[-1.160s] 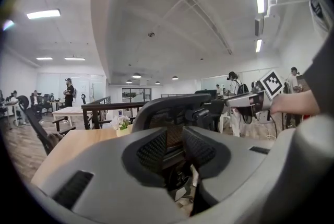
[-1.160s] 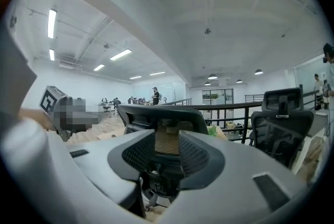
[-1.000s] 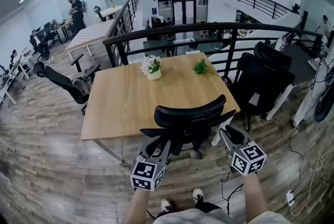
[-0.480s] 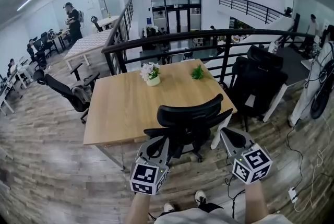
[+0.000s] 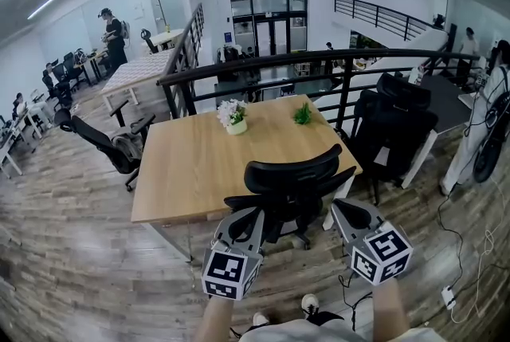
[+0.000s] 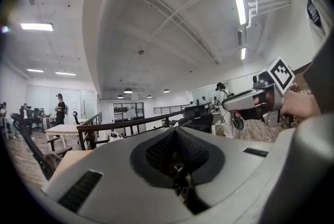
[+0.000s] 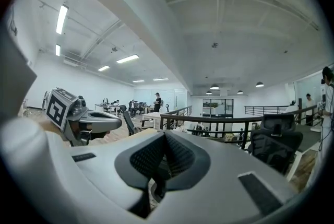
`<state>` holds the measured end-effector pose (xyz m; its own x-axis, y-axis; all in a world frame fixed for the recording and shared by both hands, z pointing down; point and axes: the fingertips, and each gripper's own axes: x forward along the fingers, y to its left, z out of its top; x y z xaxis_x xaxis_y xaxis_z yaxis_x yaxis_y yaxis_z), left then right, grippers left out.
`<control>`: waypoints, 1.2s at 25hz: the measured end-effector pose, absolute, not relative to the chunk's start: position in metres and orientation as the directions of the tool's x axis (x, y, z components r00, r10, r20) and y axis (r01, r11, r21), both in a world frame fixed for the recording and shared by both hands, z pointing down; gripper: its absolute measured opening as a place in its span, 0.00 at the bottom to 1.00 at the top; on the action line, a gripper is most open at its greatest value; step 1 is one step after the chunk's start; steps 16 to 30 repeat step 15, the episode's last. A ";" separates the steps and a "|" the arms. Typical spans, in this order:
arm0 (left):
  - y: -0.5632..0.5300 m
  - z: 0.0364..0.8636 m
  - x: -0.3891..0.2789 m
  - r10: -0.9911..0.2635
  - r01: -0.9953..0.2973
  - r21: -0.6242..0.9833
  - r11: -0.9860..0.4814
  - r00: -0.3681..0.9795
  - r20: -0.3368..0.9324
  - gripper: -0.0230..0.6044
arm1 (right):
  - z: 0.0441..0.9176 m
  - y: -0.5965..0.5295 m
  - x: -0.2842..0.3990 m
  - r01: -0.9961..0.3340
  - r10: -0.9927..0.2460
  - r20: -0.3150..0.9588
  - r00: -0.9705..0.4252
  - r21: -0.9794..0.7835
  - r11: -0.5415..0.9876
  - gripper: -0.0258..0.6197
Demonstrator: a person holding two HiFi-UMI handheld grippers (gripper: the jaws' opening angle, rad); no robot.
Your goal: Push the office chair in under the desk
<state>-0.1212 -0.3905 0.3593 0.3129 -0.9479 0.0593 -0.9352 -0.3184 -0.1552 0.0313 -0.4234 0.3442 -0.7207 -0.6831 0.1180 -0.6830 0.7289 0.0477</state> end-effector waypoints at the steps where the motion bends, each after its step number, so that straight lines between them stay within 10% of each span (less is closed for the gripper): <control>1: -0.389 0.359 -0.121 -0.948 -0.935 -0.157 -0.318 0.312 0.060 0.08 | 0.345 -0.422 0.031 -0.682 -0.682 0.119 -0.722 0.048 0.730 0.08; 30: -0.373 0.350 -0.123 -0.957 -0.941 -0.172 -0.290 0.287 0.045 0.08 | 0.342 -0.408 0.030 -0.665 -0.666 0.111 -0.738 0.055 0.745 0.07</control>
